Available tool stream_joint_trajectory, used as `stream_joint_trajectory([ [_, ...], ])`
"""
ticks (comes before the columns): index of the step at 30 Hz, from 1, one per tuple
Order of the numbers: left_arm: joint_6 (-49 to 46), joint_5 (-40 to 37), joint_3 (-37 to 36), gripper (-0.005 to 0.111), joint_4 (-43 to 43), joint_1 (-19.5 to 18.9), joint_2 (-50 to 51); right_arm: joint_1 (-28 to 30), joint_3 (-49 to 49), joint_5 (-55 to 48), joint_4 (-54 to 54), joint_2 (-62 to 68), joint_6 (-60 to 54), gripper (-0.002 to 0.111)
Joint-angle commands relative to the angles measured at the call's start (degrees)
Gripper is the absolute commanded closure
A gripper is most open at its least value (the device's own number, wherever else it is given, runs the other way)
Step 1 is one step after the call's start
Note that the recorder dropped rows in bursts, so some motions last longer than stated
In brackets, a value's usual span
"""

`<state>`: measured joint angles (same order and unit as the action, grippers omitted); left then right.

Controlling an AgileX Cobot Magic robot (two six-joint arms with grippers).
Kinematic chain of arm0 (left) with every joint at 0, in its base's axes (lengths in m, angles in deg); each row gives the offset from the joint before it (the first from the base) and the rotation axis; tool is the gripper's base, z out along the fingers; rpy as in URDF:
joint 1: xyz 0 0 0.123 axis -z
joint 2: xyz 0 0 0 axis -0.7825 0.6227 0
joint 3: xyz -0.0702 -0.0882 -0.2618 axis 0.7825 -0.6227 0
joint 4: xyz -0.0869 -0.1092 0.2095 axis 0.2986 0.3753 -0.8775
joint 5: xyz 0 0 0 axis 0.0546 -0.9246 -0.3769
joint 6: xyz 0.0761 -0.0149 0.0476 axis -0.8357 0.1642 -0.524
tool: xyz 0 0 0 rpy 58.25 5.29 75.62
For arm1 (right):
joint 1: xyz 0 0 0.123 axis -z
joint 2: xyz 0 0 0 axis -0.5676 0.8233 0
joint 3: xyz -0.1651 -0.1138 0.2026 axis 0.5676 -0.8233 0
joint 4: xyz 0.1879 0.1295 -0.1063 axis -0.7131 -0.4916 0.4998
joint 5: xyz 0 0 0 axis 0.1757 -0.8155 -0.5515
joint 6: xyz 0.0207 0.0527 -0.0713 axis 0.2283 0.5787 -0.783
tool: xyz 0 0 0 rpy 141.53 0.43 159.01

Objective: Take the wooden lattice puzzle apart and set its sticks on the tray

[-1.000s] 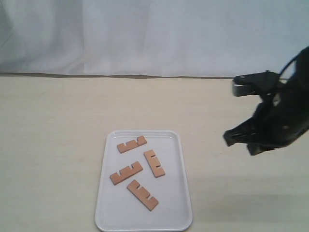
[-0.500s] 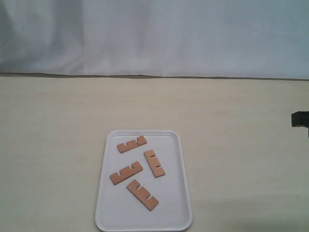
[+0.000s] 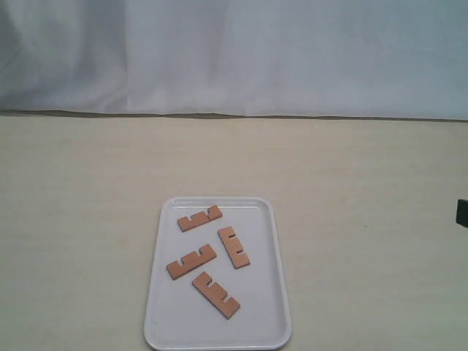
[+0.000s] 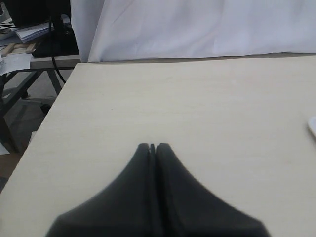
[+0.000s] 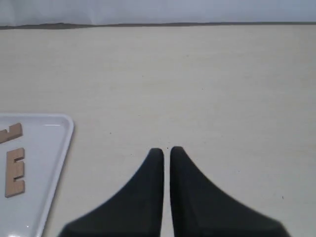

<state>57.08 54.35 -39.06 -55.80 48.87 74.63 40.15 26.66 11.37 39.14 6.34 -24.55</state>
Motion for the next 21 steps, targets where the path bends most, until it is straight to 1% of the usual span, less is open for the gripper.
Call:
stream_joint_trajectory([
  [1,0.0,0.9,-0.1,0.107,0.1,0.0,-0.1,-0.3,-2.0,2.8,-0.2,-5.7,0.0,0.104],
  [13,0.0,0.9,-0.1,0.107,0.1,0.0,-0.1,-0.3,-11.3,13.7,-0.1,-33.0,-0.2,0.104],
  [21,0.0,0.9,-0.1,0.107,0.1,0.0,-0.1,-0.6,-11.3,13.2,-0.6,-43.4,0.2,0.104],
])
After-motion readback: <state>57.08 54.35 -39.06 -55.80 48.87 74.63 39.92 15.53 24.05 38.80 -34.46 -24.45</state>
